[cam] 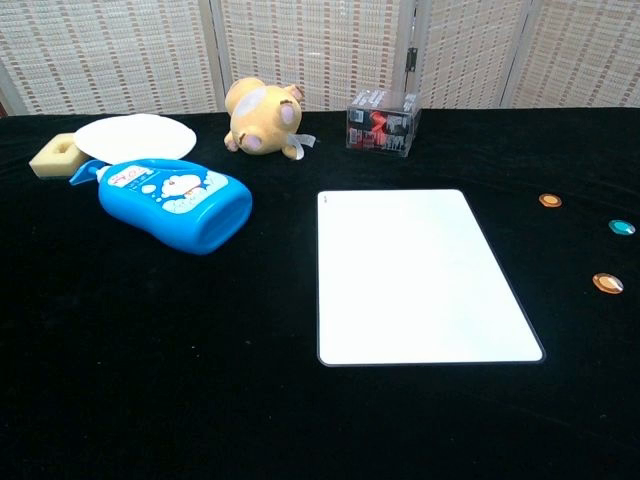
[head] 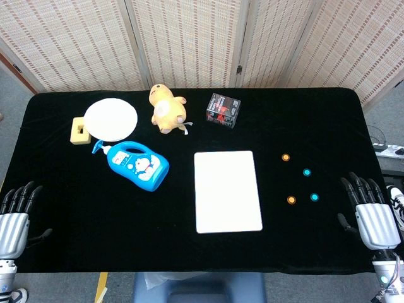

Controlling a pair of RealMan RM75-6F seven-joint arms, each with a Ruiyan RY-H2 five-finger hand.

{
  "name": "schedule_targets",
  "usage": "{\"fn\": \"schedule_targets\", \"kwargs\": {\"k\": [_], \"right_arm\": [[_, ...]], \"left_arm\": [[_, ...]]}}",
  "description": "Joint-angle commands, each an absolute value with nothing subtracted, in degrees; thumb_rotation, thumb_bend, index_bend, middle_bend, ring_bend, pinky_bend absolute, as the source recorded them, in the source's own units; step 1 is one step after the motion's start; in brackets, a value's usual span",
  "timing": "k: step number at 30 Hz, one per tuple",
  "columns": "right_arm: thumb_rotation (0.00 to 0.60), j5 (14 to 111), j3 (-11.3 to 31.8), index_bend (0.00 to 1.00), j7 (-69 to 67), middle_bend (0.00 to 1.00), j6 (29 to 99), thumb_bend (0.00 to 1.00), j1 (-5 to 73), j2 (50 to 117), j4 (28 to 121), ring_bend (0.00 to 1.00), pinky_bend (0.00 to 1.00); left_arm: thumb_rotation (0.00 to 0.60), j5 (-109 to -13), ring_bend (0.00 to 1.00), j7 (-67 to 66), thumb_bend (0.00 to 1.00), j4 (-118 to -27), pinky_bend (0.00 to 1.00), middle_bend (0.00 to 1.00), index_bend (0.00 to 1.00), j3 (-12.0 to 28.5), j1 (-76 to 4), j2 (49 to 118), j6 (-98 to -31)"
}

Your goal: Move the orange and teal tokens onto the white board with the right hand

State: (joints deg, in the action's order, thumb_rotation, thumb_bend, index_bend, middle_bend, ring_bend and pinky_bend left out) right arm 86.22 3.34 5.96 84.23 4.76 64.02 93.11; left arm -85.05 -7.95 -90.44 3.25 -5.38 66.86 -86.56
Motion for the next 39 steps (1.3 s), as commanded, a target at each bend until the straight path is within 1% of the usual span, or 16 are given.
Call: {"fn": "schedule_targets", "kwargs": {"k": [1, 13, 16, 20, 23, 26, 29, 34, 39], "right_arm": [[0.600, 85.99, 3.44, 0.00, 5.64, 0.00, 84.06, 0.40, 4.81, 63.70, 93.38, 0.06, 0.00], [0.600, 85.45, 3.44, 0.00, 4.86, 0.00, 82.54, 0.40, 5.42, 62.65, 94.97, 0.07, 0.00], [0.600, 84.84, 3.37, 0.03, 5.20, 0.00, 81.11, 0.40, 5.99, 63.03, 94.78, 0.05, 0.00], [0.600, 83.54, 3.55, 0.12, 5.76, 0.00, 77.61, 0.40, 7.78, 64.51, 93.54, 0.01, 0.00], [0.600, 82.08, 4.04, 0.19, 5.52, 0.00, 74.37, 0.40, 9.58, 65.94, 92.10, 0.00, 0.00], [0.600, 80.42, 4.38, 0.23, 5.61, 0.00, 70.59, 0.40, 11.57, 67.64, 90.20, 0.00, 0.00], [0.600, 78.83, 4.63, 0.26, 5.30, 0.00, 66.80, 0.40, 13.56, 69.56, 88.19, 0.00, 0.00], [0.600, 76.88, 4.72, 0.28, 5.31, 0.01, 61.59, 0.40, 16.49, 73.25, 84.08, 0.00, 0.00], [0.600, 75.35, 5.04, 0.30, 5.26, 0.02, 58.24, 0.40, 18.72, 76.27, 80.31, 0.00, 0.00]], "left_arm": [[0.600, -85.39, 0.00, -7.62, 0.17, -90.10, 0.00, 0.00, 0.00, 3.23, -5.25, 67.17, -86.95], [0.600, -85.49, 0.00, -6.57, 0.17, -88.80, 0.00, 0.00, 0.00, 3.07, -4.71, 68.05, -87.61], [0.600, -85.59, 0.00, -6.44, 0.17, -88.78, 0.00, 0.00, 0.00, 3.05, -4.70, 68.06, -87.62], [0.600, -85.98, 0.00, -6.28, 0.17, -88.93, 0.00, 0.00, 0.00, 2.93, -4.82, 68.09, -87.51], [0.600, -86.12, 0.00, -6.31, 0.17, -89.04, 0.00, 0.00, 0.00, 2.88, -4.88, 68.08, -87.43], [0.600, -86.17, 0.00, -6.33, 0.17, -89.16, 0.00, 0.00, 0.00, 2.82, -4.88, 68.10, -87.36], [0.600, -86.08, 0.00, -6.29, 0.17, -89.27, 0.00, 0.00, 0.00, 2.68, -4.83, 68.06, -87.16], [0.600, -86.02, 0.00, -5.57, 0.17, -89.38, 0.00, 0.00, 0.00, 2.43, -4.77, 67.96, -86.76], [0.600, -85.73, 0.00, -5.51, 0.17, -89.15, 0.00, 0.00, 0.00, 2.49, -4.67, 68.00, -86.73]]}}
